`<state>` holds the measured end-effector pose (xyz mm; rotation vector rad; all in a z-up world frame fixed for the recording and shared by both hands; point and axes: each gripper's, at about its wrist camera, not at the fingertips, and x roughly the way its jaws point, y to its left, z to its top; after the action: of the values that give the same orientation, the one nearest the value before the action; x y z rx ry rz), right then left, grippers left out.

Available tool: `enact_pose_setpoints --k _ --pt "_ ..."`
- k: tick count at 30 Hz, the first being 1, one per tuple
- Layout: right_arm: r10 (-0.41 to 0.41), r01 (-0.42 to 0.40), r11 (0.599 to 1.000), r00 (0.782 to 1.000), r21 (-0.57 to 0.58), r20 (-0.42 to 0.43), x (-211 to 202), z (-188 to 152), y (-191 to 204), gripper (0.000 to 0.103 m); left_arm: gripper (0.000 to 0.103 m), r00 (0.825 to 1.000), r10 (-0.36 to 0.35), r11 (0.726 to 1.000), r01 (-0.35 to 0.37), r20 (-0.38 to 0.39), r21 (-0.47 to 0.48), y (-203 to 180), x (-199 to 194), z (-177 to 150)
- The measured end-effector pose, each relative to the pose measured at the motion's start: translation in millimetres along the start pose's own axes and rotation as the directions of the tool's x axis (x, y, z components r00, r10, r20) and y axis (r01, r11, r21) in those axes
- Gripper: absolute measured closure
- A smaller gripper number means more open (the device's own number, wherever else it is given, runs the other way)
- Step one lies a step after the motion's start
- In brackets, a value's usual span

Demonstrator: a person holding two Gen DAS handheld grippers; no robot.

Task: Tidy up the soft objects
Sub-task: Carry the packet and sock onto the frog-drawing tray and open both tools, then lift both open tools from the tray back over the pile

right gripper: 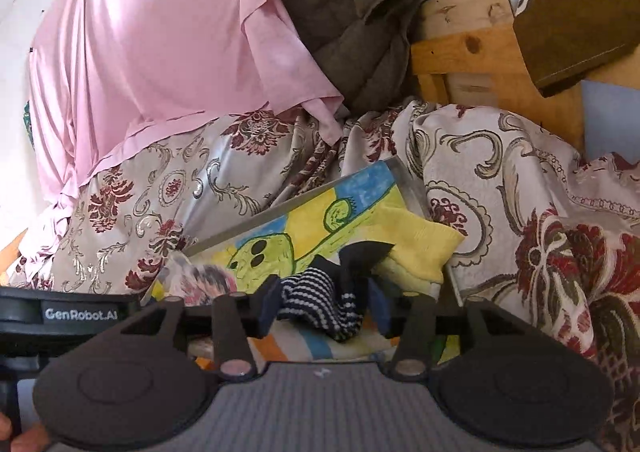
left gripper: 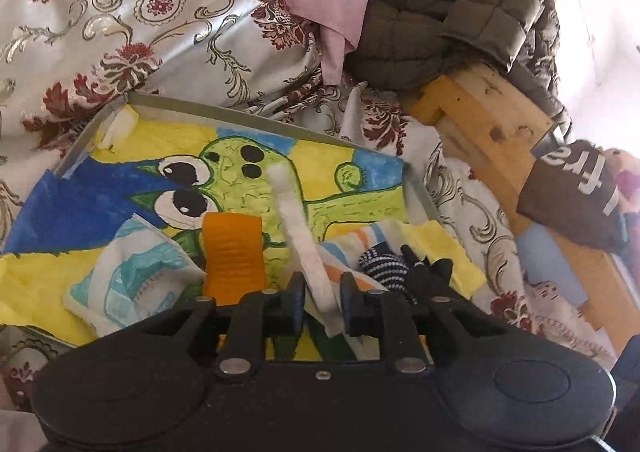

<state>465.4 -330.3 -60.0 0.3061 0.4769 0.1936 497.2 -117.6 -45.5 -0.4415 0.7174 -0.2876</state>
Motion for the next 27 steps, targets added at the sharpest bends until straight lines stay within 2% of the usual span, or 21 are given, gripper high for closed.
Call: enact_pose_setpoints --k 3,7,8,13,18,25,27 --pt "-0.012 0.012 1.0 1.0 0.002 0.001 -2.1 0.8 -2.6 0.042 0.073 1.0 0.029 1.0 -0.029 0.0 0.0 1.6 -2.8 -0.5" --pt "-0.014 0.014 1.0 1.0 -0.004 0.024 -11.0 5.4 -2.0 0.033 0.053 0.999 0.044 0.999 -0.044 0.02 -0.024 6.6 -11.2 -1.3" --pt "-0.011 0.011 1.0 0.999 -0.007 0.036 -15.0 6.6 -1.7 0.029 0.047 0.998 0.045 0.998 -0.044 0.032 -0.037 8.3 -14.7 -1.6" --pt "-0.025 0.028 0.999 0.996 -0.036 0.087 -38.0 16.1 4.3 0.018 0.03 0.994 0.043 0.995 -0.033 0.105 -0.093 11.0 -38.8 -0.9" --pt "-0.02 0.027 0.998 0.992 -0.058 0.125 -68.8 25.8 13.8 0.009 0.021 0.981 0.046 0.991 -0.022 0.187 -0.128 8.0 -73.6 -2.7" --pt "0.021 -0.006 0.996 0.987 -0.094 0.162 -115.9 29.8 36.8 0.001 0.008 0.96 0.047 0.997 -0.029 0.275 -0.069 -5.6 -135.1 -15.2" --pt "0.032 -0.013 0.994 0.983 -0.105 0.179 -130.4 29.0 44.6 0.0 0.007 0.955 0.046 0.997 -0.028 0.293 -0.067 -6.6 -152.8 -21.1"
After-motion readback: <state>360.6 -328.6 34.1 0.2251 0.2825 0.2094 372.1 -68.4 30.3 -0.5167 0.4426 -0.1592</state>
